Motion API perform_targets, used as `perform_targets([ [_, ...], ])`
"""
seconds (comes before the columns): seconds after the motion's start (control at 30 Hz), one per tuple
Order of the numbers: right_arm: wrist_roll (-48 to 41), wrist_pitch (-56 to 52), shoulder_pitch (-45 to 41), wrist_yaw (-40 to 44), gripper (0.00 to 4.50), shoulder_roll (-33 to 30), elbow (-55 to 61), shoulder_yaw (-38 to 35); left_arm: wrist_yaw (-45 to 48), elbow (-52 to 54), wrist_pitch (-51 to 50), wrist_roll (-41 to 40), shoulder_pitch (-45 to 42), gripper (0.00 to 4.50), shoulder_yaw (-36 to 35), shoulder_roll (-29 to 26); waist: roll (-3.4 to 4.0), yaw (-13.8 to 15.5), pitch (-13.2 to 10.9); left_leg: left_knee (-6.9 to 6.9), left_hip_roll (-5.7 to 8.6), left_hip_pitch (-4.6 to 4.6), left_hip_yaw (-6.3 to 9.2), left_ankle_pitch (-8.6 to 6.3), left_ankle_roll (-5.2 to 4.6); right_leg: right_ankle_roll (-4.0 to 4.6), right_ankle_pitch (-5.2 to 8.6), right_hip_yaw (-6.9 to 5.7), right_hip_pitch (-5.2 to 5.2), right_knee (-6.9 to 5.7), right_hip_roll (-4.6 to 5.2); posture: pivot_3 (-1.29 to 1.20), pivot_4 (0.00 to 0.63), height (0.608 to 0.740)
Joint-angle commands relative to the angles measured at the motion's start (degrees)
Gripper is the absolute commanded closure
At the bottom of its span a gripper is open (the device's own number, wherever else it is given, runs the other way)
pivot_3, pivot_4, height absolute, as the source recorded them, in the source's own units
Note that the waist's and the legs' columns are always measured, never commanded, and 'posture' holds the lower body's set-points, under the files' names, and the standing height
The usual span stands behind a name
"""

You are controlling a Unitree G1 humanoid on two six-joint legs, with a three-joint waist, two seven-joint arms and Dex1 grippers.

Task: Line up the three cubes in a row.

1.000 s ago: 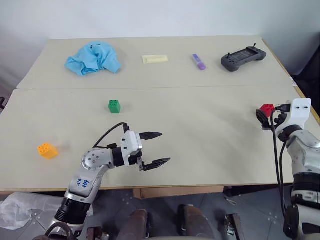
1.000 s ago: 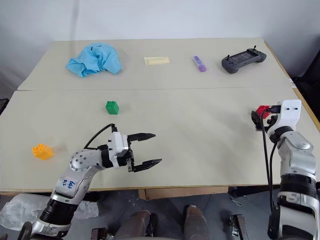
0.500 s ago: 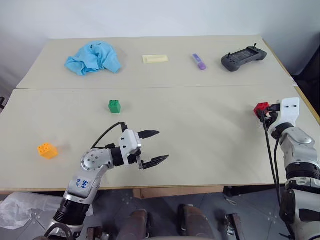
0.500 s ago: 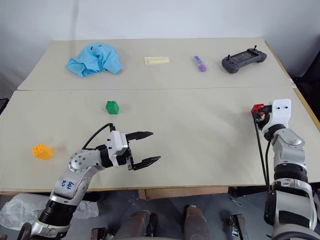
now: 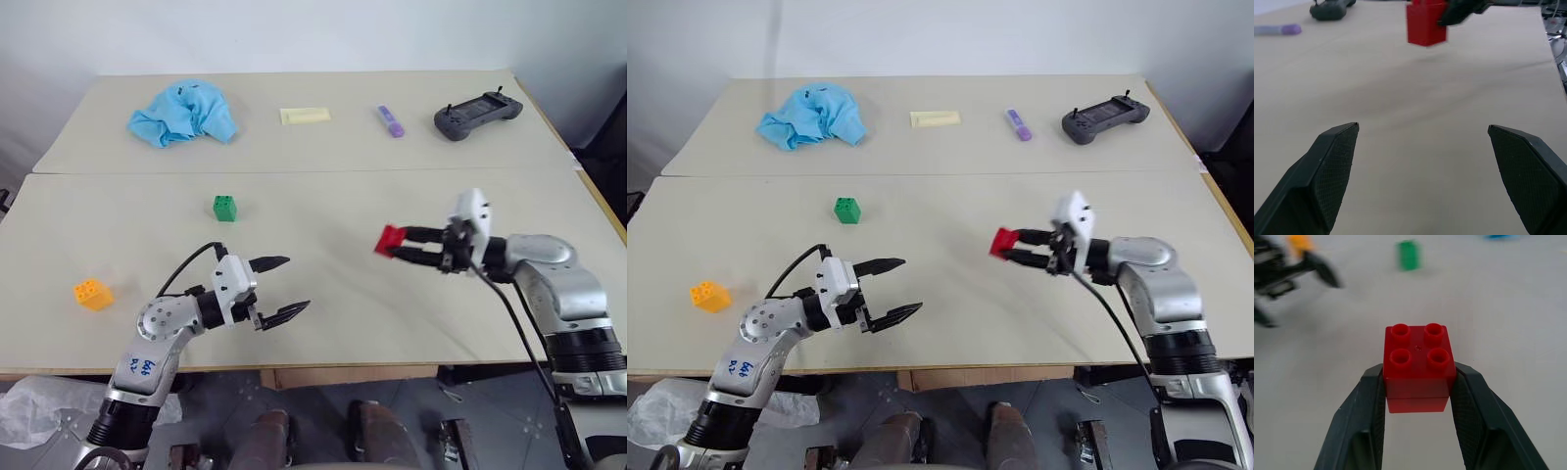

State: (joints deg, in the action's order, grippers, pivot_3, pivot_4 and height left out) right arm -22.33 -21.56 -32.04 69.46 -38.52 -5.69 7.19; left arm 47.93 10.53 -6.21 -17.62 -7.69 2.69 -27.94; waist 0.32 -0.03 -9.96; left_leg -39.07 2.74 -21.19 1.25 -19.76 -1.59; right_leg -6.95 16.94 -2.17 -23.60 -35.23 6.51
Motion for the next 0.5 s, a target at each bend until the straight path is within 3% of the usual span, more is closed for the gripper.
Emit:
perform_targets([
  [0.03,4.3,5.38,-2.2,2.55,3.04,2.26,-5.61,3.78,-0.19,1.84,0.7,-0.42,0.69,0.0,-0.89,-0.36,-0.02,0.17,-0.01,0.0,0.01,-0.01,0.03,0.0,0.0,0.0,0.0,-0.03,0.01,0.01,0.01,0.0,0.15,0.74],
  [0.33,8.25,14.87,-3.88,8.21,3.04,3.95,-16.98,5.89,-1.96,3.75,0.51,-0.46,3.28,0.0,-2.47,-0.65,-0.02,0.07,-0.01,0.01,0.09,-0.05,0.18,-0.02,-0.03,0.01,-0.01,-0.26,0.09,0.14,0.06,0.0,0.15,0.74],
  [0.5,9.93,20.14,-6.1,9.99,1.42,5.22,-23.61,5.71,-2.7,5.05,0.22,-0.4,5.19,0.0,-3.56,-1.07,-0.03,0.0,-0.02,0.0,0.09,-0.05,0.25,-0.02,-0.03,0.01,-0.01,-0.31,0.13,0.15,0.07,0.0,0.15,0.74],
])
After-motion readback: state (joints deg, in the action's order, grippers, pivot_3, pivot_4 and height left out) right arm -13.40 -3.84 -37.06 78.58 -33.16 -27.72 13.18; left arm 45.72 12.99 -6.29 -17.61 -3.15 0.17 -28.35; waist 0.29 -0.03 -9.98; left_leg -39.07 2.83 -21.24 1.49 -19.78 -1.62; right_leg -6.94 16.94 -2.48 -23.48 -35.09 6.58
